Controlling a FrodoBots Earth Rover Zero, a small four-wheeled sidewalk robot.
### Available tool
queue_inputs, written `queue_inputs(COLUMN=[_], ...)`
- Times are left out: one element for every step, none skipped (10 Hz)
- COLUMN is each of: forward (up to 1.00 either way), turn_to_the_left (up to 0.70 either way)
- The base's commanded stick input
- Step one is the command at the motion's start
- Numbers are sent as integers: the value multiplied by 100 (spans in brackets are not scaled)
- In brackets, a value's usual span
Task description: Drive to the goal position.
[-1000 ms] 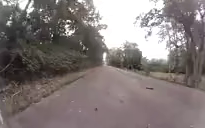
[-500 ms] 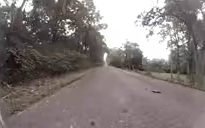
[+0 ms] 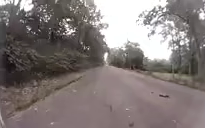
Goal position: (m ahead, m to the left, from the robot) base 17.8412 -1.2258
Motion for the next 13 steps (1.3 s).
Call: queue_inputs(forward=[70,70,70,70,70,70,70,70,70,70,70,70,70], turn_to_the_left=[0,0,0,0,0,0,0,0,0,0,0,0,0])
